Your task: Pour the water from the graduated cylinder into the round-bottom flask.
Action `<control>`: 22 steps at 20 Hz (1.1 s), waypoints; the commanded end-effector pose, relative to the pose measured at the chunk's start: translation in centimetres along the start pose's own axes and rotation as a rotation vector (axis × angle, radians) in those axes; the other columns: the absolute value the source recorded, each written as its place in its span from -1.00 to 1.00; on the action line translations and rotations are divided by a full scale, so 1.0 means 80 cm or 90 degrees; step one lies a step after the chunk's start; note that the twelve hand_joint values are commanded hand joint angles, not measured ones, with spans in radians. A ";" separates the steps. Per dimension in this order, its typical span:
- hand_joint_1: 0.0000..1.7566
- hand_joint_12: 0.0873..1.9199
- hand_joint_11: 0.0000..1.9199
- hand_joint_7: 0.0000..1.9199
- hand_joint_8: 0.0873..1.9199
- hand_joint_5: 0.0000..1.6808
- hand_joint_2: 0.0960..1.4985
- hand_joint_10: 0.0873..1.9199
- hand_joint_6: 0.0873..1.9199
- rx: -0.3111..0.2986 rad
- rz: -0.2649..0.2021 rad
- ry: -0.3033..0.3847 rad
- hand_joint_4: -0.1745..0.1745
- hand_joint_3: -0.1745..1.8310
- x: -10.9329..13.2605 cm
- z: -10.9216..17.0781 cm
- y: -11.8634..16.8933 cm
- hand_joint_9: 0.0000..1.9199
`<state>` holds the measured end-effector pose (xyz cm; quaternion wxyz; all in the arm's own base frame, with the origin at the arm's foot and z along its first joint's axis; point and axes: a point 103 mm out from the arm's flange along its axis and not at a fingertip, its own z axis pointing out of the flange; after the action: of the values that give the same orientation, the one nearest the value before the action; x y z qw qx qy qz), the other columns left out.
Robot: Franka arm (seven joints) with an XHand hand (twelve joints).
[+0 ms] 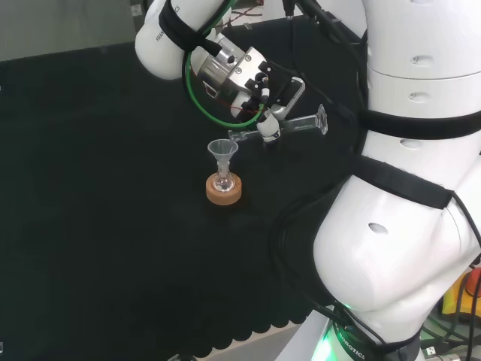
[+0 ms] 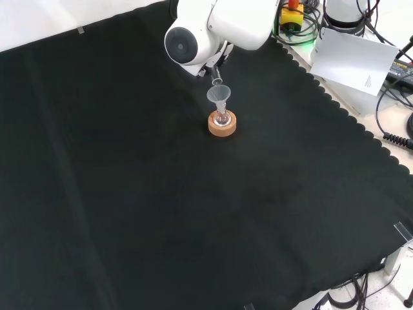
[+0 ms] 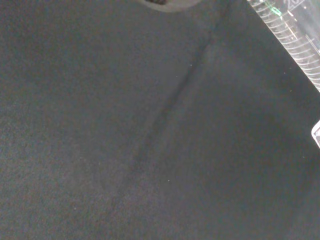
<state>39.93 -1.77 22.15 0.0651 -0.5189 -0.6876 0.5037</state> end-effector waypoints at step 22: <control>0.44 -0.30 0.30 0.09 -0.08 0.21 0.42 -1.00 -0.07 -0.139 -0.048 0.105 -1.00 -0.82 -0.017 0.007 0.005 0.52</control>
<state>40.39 -2.54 22.17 0.0751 -0.5314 -0.7284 0.4260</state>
